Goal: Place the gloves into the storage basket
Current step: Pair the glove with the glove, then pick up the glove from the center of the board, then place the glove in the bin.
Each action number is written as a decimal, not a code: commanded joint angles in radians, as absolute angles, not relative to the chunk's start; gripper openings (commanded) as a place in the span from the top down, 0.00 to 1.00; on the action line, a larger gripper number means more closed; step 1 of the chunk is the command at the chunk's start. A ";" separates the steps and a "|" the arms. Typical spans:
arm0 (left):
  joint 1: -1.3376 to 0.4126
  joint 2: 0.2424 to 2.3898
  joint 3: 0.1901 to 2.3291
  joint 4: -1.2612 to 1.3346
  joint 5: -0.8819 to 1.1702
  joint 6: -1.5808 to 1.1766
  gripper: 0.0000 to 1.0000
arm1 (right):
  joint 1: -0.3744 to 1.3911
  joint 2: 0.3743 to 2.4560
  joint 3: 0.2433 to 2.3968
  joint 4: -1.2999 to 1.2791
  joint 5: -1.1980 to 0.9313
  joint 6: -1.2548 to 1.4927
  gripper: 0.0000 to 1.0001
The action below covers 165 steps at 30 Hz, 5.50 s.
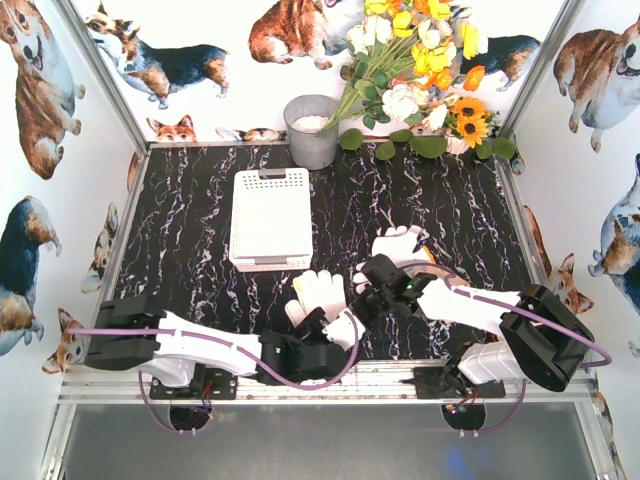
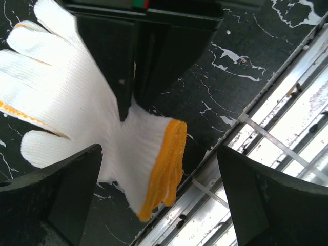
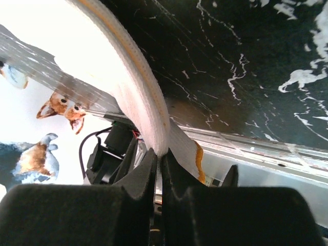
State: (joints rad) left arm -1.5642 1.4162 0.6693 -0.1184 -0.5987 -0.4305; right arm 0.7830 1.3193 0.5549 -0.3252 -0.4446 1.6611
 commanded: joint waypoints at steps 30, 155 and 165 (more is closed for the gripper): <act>-1.585 1.355 0.659 -0.157 -0.710 -0.477 1.00 | 0.770 1.195 0.455 -0.175 -0.368 1.847 0.34; -0.354 1.233 1.178 -0.456 0.228 -0.547 1.00 | 0.723 1.466 1.198 -0.229 -0.185 1.351 1.00; -0.188 1.491 1.387 -0.485 0.286 -0.408 1.00 | 0.668 1.823 1.519 -0.139 -0.306 1.228 1.00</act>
